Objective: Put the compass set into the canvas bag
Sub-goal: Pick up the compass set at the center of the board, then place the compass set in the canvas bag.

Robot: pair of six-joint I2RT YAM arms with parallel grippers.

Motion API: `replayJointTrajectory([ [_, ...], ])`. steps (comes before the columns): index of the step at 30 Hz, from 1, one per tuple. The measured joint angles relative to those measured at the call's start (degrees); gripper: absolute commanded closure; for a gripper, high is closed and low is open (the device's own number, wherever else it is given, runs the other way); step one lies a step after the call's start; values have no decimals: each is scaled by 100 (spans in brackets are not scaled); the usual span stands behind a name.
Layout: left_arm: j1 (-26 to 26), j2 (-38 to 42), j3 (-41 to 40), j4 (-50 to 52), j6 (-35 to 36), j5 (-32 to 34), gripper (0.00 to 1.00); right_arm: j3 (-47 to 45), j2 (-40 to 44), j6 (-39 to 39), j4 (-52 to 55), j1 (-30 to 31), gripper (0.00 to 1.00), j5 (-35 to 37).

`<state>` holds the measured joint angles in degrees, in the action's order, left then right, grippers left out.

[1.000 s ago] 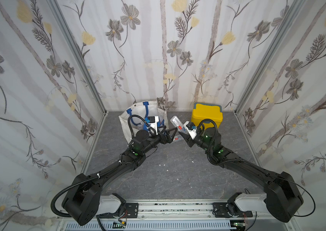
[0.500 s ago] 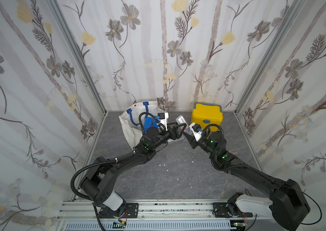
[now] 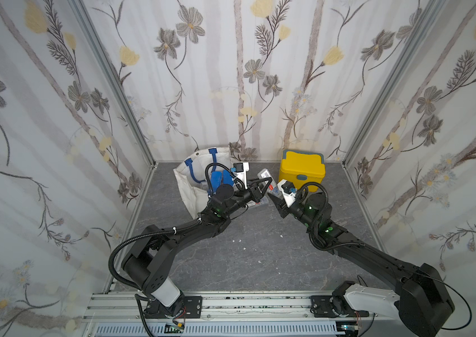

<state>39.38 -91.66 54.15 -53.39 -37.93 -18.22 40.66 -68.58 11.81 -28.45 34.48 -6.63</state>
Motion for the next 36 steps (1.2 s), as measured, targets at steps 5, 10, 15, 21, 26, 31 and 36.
replayJointTrajectory([
  [5,0,-26,0,-7,17,7,90,0,0,-42,9,0,55,-7],
  [10,7,-31,0,-17,22,-9,92,0,0,-39,0,0,39,-4],
  [15,4,-20,103,151,96,26,93,0,0,-37,20,-7,0,0],
  [21,-7,116,785,1314,776,498,93,-92,232,50,240,-87,0,173],
  [26,-37,236,1471,2535,1635,1257,93,-393,592,68,409,-232,0,433],
  [31,-138,332,1910,3456,2426,2201,92,-428,632,68,634,-310,0,599],
  [36,-308,326,2361,4188,3174,3314,91,-468,516,63,861,-343,0,732],
])
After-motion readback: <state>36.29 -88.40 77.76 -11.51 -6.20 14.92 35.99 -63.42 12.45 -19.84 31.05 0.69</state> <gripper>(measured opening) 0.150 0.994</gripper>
